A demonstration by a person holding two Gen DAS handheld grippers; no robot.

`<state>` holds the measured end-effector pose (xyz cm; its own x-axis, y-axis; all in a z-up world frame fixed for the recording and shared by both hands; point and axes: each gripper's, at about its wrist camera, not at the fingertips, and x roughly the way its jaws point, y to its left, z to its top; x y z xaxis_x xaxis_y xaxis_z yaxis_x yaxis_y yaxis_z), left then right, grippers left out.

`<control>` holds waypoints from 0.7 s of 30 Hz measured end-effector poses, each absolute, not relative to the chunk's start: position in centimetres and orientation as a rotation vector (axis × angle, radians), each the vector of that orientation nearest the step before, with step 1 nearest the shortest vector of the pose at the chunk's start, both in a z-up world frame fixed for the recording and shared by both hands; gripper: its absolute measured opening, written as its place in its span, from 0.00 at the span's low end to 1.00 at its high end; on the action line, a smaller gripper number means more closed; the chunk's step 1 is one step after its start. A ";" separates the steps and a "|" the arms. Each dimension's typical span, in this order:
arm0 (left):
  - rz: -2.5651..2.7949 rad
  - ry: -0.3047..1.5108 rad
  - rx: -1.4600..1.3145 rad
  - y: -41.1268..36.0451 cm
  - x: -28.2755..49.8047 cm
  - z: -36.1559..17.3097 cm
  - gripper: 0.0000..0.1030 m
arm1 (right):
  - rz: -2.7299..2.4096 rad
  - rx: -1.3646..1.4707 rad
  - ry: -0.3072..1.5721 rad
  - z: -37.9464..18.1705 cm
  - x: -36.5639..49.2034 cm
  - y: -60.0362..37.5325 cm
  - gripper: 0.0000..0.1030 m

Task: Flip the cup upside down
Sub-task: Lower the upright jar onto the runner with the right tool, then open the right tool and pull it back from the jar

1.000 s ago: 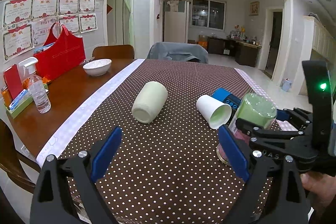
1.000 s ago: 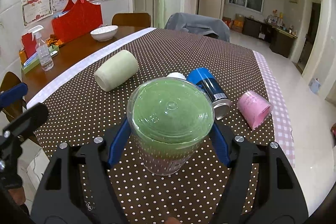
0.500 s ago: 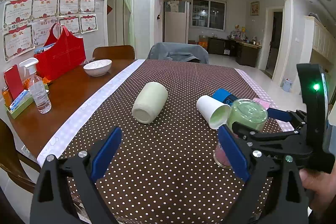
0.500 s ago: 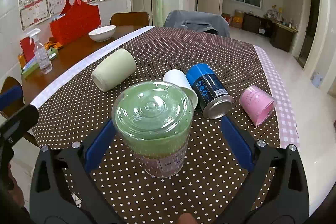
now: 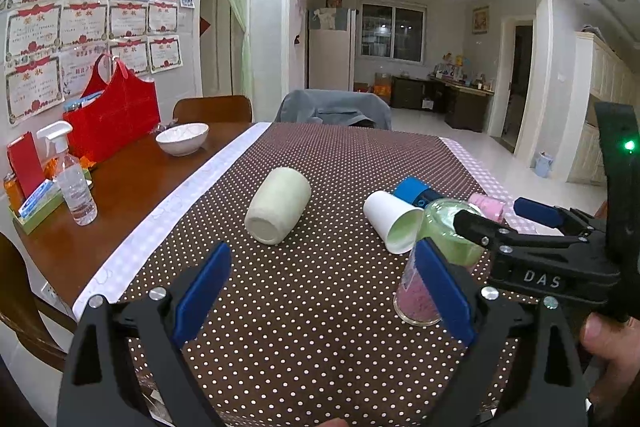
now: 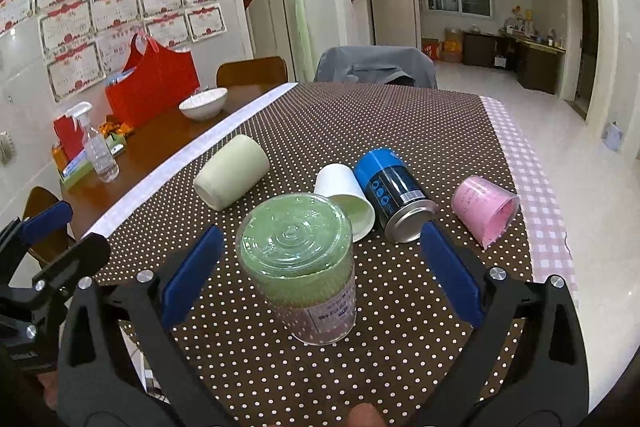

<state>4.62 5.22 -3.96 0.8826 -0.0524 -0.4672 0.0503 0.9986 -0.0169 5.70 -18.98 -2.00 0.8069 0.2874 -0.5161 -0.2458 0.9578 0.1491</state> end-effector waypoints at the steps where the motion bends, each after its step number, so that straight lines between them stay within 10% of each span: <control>1: -0.054 0.481 0.000 5.1 4.5 -3.7 0.89 | 0.283 0.085 0.559 -1.8 5.5 -19.2 0.94; 21: -0.059 0.403 0.046 2.2 1.2 -0.3 0.89 | 0.175 0.163 0.406 2.4 -2.2 -23.5 0.94</control>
